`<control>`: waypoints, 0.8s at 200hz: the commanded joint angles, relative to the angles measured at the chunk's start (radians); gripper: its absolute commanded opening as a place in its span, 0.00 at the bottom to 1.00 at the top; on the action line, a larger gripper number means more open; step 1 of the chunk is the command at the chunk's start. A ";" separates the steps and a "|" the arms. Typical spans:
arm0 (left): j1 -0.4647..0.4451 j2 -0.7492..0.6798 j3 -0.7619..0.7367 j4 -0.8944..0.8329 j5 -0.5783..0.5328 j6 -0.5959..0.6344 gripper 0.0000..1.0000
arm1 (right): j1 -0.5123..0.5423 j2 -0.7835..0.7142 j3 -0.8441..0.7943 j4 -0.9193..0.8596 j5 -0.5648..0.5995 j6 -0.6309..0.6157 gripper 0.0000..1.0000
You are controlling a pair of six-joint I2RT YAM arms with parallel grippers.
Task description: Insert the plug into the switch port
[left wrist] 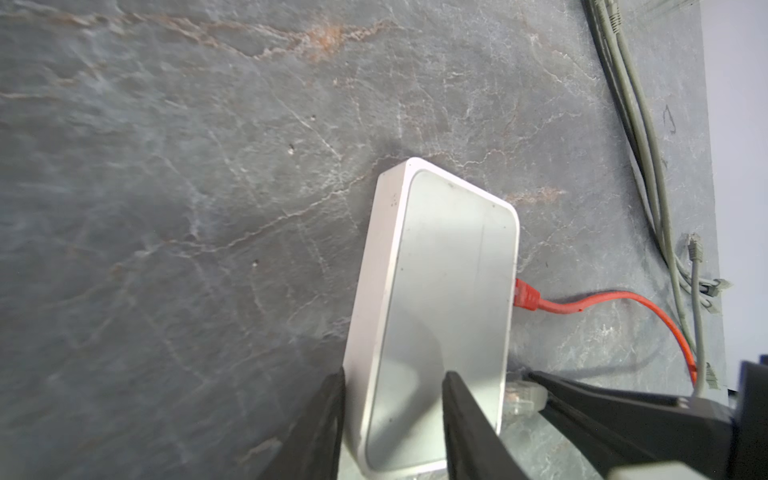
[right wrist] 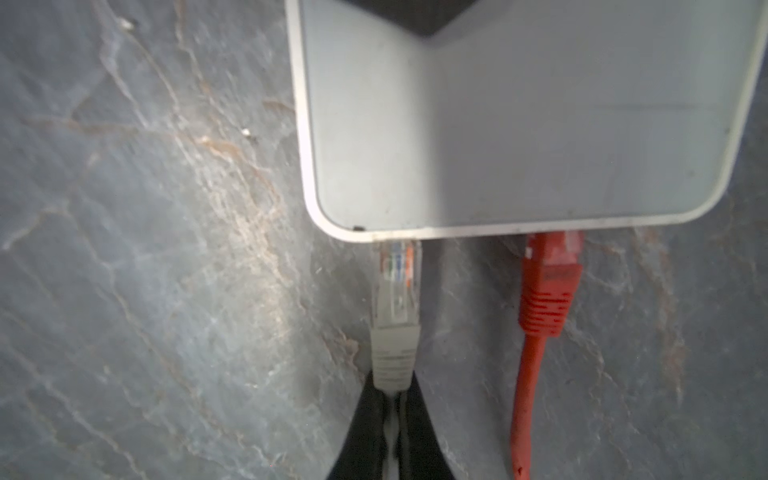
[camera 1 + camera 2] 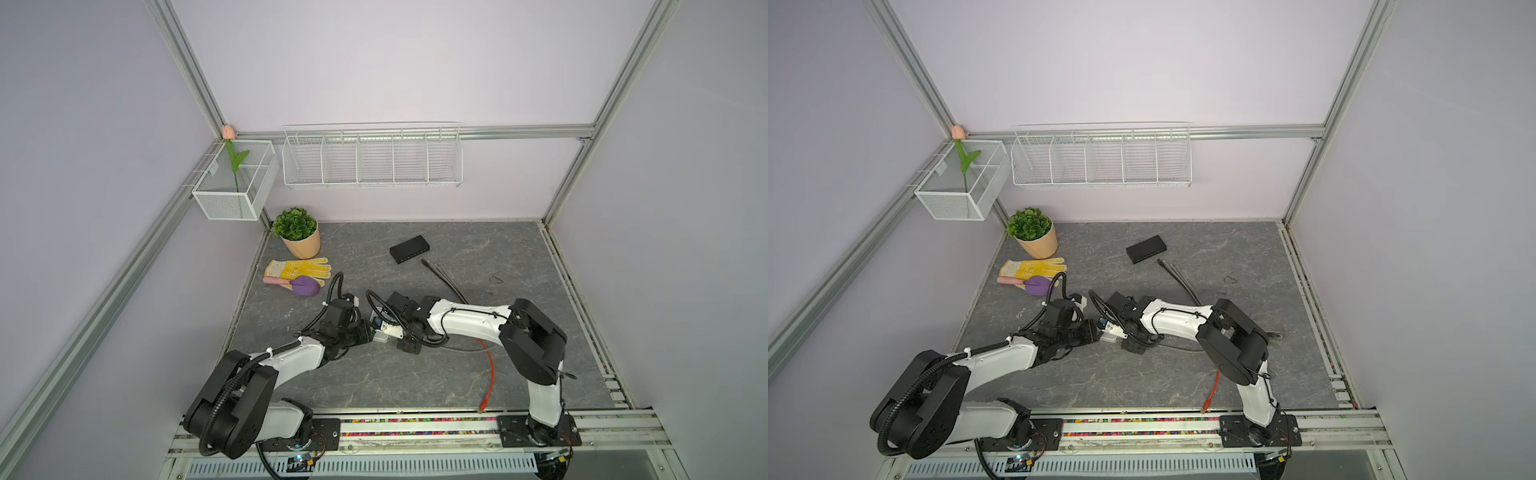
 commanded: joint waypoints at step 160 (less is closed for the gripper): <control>0.011 -0.011 -0.011 -0.010 0.009 0.022 0.38 | -0.003 -0.037 -0.023 0.012 -0.008 0.013 0.06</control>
